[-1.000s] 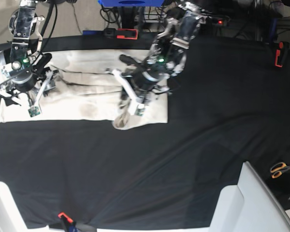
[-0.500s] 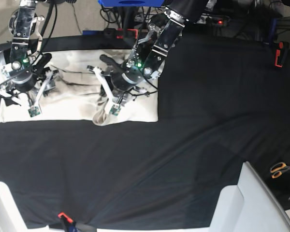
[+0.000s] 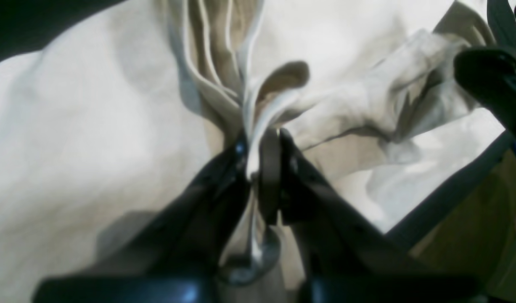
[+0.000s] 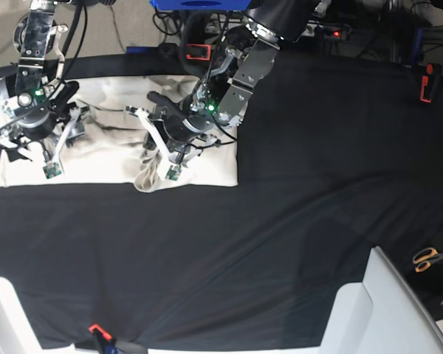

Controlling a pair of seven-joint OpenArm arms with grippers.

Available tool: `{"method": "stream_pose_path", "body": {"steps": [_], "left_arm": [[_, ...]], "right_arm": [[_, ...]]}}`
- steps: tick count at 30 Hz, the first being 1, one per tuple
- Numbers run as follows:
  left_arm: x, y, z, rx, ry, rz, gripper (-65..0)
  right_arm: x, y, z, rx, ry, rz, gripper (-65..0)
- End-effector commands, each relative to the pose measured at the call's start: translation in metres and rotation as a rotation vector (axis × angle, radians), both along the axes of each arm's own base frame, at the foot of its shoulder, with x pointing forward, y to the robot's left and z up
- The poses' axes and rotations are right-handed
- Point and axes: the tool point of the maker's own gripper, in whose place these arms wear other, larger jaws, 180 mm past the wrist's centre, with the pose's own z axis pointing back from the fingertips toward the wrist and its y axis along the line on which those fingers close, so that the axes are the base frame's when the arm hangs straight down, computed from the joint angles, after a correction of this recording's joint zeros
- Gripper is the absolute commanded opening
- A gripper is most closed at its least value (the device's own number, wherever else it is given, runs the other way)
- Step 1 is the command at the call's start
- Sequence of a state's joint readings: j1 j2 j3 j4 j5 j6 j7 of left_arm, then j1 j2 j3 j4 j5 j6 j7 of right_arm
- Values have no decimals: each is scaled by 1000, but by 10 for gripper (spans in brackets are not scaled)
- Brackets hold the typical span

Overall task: Fold the T-shirt properly
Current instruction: 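Lift the grasped strip end with the left gripper toward the right gripper, then lay the strip end down beside the right gripper, folding the strip in half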

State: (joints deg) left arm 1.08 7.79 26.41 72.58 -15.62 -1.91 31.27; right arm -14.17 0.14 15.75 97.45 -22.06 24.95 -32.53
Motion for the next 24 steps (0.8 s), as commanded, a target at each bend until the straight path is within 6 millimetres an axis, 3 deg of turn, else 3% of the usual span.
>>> {"method": "stream_pose_path", "body": {"steps": [1, 8, 24], "left_arm": [[8, -11, 14, -45, -33, -1, -650], [-10, -34, 16, -46, -39, -87, -650], [-10, -34, 16, -45, -38, -87, -650]], "right_arm": [[8, -4, 11, -14, -41, 2, -198], [8, -4, 11, -14, -41, 2, -198], [8, -4, 10, -13, -38, 2, -198]]}}
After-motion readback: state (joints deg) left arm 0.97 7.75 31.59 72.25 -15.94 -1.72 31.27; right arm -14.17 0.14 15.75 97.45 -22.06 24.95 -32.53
